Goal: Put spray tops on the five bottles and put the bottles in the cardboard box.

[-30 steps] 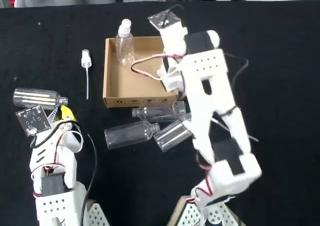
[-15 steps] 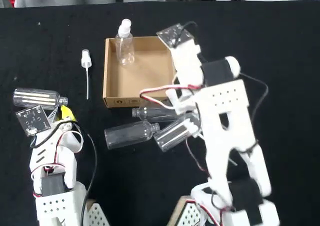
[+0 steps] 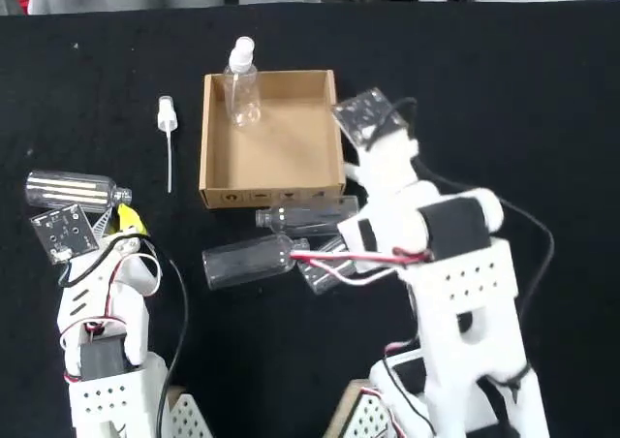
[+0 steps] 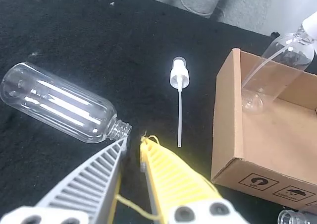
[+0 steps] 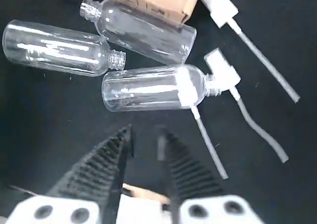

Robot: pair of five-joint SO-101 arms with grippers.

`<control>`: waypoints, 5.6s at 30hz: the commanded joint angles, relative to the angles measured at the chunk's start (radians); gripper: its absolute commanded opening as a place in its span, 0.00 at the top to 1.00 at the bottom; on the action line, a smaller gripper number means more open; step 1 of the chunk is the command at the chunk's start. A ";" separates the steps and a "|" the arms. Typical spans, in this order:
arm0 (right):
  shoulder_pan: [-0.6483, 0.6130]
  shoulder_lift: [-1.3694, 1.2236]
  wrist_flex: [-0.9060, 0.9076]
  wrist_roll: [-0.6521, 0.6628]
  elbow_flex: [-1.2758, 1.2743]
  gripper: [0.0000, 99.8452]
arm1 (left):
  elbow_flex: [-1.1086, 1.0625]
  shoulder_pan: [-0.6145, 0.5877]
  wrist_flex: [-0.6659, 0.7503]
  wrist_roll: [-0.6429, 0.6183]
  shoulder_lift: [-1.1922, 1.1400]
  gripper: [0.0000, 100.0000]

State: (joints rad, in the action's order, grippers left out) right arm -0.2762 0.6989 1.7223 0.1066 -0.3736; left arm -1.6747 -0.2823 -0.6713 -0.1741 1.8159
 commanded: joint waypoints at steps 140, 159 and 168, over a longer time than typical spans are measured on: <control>-0.110 -0.346 -0.397 0.333 -0.383 0.72 | -0.025 -0.010 0.021 0.008 0.008 0.96; -0.110 -0.352 -0.459 0.164 -0.412 0.74 | -0.025 -0.010 0.021 0.008 0.008 0.96; -0.110 -0.501 -0.539 0.150 -0.421 0.74 | -0.025 -0.010 0.021 0.008 0.008 0.96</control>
State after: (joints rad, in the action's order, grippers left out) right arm -0.3698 0.2094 1.2098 0.2785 -0.8140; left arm -1.6747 -0.2823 -0.6713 -0.1741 1.8159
